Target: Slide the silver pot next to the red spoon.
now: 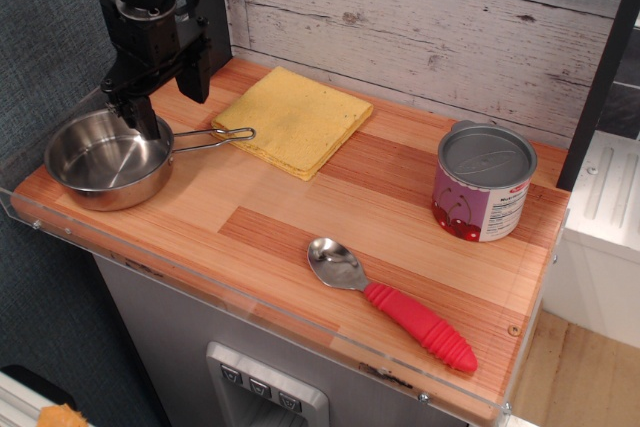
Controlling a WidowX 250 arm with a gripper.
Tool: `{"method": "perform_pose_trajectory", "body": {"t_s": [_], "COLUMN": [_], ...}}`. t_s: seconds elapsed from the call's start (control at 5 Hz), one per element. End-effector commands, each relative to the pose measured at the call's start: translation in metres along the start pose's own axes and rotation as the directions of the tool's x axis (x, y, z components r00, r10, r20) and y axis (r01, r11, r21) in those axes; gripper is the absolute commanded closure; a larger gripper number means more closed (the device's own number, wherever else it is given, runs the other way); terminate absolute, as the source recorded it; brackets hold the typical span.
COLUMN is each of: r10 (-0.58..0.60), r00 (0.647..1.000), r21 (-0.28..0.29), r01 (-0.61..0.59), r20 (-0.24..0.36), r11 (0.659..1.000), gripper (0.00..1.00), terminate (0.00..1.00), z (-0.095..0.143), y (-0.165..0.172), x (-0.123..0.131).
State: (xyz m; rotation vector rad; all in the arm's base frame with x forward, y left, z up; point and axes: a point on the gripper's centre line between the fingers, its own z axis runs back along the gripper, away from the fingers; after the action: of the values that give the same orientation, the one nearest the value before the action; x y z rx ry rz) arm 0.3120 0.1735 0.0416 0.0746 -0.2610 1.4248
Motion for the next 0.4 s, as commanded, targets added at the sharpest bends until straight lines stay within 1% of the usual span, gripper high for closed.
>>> {"method": "perform_pose_trajectory", "body": {"t_s": [0.0, 0.2], "r10": [0.026, 0.02], "r00": [1.0, 1.0], "r21": [-0.012, -0.001], "r01": [-0.026, -0.02], "r20": [0.002, -0.023], "r11": [1.0, 1.0], "gripper": [0.0, 0.0], "terminate": [0.0, 0.0], "z": [-0.0034, -0.0085], "y": [0.0076, 0.0076], "x": [0.0178, 0.0185]}}
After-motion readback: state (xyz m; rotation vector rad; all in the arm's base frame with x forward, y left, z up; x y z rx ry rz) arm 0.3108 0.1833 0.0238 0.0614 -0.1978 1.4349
